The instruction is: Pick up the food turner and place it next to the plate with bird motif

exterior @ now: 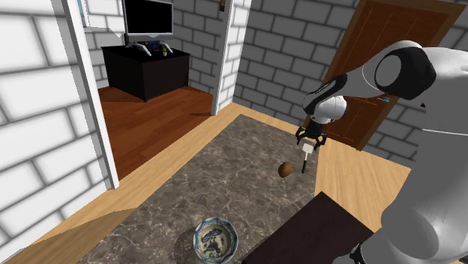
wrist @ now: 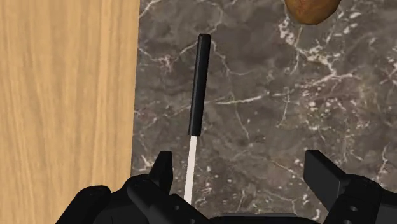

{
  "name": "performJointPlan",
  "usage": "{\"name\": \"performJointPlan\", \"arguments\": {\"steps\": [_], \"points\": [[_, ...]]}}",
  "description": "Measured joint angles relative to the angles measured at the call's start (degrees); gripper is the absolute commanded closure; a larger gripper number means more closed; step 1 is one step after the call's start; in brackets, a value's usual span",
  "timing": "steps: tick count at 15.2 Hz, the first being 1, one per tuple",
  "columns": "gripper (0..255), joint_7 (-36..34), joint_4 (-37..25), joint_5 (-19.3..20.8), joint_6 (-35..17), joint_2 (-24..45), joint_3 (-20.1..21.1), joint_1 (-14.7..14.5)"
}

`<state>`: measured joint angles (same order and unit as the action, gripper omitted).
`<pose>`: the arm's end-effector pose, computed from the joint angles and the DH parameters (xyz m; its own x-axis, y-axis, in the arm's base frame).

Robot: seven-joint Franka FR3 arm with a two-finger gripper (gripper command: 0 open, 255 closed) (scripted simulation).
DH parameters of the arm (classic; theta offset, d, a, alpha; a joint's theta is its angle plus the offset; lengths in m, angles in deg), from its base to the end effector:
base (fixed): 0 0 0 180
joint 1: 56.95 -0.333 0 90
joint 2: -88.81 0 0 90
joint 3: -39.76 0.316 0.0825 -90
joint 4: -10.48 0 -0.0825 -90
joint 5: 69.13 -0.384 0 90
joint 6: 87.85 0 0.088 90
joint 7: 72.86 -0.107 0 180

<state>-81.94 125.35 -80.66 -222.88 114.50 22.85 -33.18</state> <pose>0.4581 -0.3849 0.2337 0.5444 -0.8359 -0.0700 -0.8377 -0.5461 0.0061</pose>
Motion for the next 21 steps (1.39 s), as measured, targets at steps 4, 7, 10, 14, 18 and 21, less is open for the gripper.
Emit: {"name": "performJointPlan", "arguments": {"steps": [4, 7, 10, 14, 18, 21], "points": [[0, -0.1, -6.1, -3.4, -1.0, 7.5, 0.1, 3.6], [0, 0.1, -8.3, -4.9, -2.0, 10.8, 0.3, 5.4], [0, 0.3, -8.4, -5.7, -3.5, 12.5, 0.8, 5.7], [0, 0.8, -8.5, -6.3, -5.2, 14.2, 1.4, 6.1], [0, 0.8, -8.7, -6.4, -5.3, 14.5, 1.5, 6.2], [255, 0.8, -8.7, -6.4, -5.3, 14.6, 1.5, 6.2]]}}
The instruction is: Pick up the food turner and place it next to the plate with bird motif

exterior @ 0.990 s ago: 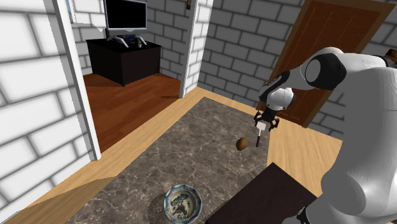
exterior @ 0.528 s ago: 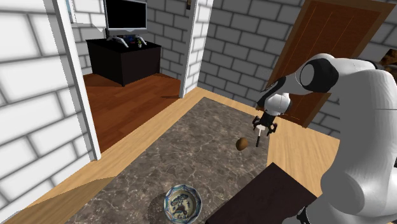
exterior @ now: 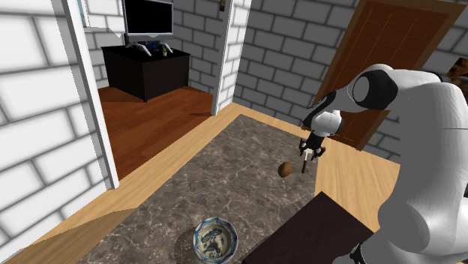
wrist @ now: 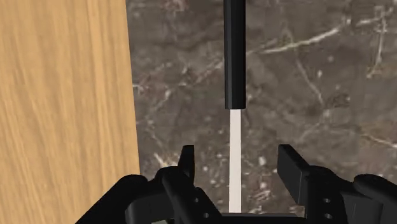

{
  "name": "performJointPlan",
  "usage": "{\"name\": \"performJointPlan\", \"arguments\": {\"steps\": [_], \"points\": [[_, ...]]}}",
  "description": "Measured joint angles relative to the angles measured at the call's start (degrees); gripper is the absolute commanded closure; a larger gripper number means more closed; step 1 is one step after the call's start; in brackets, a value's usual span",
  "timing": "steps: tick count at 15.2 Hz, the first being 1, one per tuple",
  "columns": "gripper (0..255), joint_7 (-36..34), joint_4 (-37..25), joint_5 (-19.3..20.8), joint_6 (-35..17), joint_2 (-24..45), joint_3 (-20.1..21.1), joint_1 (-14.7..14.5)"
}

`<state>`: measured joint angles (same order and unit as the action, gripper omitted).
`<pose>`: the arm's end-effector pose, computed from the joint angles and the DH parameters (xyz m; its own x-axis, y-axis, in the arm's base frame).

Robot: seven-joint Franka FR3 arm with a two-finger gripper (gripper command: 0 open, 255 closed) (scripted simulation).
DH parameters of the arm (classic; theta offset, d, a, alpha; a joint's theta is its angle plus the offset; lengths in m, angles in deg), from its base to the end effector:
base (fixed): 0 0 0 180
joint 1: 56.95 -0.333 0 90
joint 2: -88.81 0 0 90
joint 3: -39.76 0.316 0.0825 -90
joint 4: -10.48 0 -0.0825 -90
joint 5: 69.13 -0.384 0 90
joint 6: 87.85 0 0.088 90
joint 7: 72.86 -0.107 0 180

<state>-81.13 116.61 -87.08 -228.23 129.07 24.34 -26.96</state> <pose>0.4461 -0.4437 0.1452 0.4246 -0.9030 -0.0663 -0.9050 -0.4255 0.0004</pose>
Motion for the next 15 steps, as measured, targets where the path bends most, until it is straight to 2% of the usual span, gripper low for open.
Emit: {"name": "performJointPlan", "arguments": {"steps": [9, 15], "points": [[255, 0.0, 0.0, 0.0, 0.0, 0.0, 0.0, 0.0], [255, -0.7, 0.9, 1.1, 2.3, -3.3, -1.0, -0.7]]}}
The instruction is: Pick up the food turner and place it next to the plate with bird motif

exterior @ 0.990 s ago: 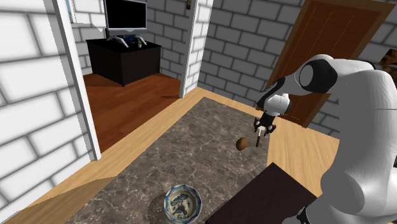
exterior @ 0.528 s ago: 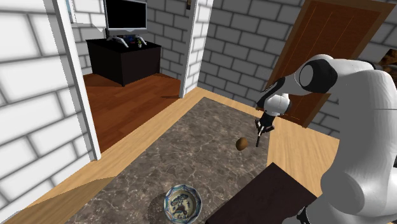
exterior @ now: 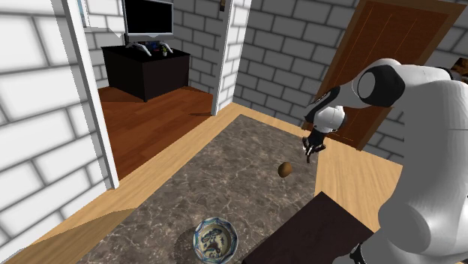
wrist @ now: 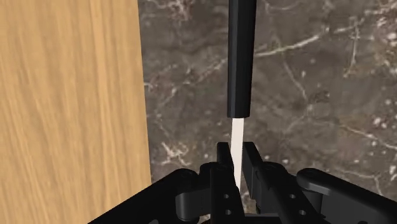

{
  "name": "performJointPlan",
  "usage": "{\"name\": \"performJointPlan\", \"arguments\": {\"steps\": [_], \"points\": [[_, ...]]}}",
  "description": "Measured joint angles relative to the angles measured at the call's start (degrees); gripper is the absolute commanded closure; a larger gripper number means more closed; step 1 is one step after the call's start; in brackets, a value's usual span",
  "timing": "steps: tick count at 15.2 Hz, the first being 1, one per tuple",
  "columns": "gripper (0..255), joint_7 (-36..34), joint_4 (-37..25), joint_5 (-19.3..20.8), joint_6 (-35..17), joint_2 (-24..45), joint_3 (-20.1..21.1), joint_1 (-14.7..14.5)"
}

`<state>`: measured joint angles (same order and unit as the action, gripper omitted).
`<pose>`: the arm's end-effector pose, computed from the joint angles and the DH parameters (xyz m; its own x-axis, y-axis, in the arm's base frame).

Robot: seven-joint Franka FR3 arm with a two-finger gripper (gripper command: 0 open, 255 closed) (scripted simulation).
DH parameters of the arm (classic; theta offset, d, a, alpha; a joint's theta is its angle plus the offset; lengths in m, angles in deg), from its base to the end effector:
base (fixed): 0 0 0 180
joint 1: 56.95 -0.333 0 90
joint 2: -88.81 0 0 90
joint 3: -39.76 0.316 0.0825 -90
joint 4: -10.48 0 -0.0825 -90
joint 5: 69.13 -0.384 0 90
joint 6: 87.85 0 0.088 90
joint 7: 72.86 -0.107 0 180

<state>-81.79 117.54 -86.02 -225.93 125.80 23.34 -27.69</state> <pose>0.4456 -0.4436 0.1725 0.4246 -0.9030 -0.0660 -0.9050 -0.4255 0.0003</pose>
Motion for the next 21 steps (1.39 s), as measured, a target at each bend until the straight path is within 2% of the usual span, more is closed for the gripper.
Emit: {"name": "performJointPlan", "arguments": {"steps": [15, 21], "points": [[255, -2.2, 0.4, 3.3, 7.5, -8.2, -2.5, -1.8], [255, -7.6, 9.1, 4.9, 4.5, -14.3, -2.1, -7.1]]}}
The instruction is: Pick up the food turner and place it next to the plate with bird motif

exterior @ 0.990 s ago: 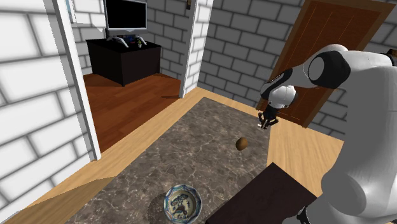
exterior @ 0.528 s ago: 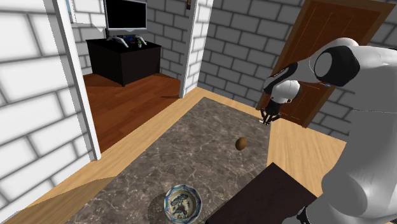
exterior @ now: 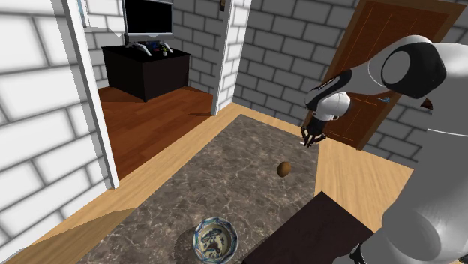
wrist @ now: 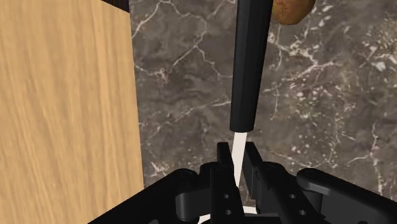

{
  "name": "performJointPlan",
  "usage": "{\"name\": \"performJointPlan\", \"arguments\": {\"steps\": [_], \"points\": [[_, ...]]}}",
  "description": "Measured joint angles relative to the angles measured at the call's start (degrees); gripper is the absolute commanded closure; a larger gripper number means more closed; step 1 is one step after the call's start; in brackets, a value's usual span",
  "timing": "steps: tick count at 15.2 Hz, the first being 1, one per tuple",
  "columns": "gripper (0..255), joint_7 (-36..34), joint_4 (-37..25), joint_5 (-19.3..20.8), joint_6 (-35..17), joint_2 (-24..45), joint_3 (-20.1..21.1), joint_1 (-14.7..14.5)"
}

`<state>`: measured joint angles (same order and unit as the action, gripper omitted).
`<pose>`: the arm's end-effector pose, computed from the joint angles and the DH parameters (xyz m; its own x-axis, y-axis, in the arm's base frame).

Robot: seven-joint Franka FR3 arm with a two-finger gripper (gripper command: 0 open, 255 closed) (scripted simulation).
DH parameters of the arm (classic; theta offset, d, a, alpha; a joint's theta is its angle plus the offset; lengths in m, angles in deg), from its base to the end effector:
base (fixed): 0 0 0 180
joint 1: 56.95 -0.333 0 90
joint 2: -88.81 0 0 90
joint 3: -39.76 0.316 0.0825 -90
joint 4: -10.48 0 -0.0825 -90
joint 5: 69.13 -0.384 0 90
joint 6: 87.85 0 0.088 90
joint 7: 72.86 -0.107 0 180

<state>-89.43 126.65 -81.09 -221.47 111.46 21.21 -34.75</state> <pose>0.4539 -0.3809 0.2550 0.4253 -0.9026 -0.0666 -0.9046 -0.4263 0.0006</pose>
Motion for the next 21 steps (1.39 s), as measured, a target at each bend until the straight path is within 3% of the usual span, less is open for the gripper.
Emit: {"name": "performJointPlan", "arguments": {"steps": [8, 21], "points": [[255, -10.7, 12.4, 2.4, -5.2, -8.2, 1.9, -8.3], [255, -30.8, 22.0, 5.0, -8.8, -15.7, 8.5, -20.5]]}}
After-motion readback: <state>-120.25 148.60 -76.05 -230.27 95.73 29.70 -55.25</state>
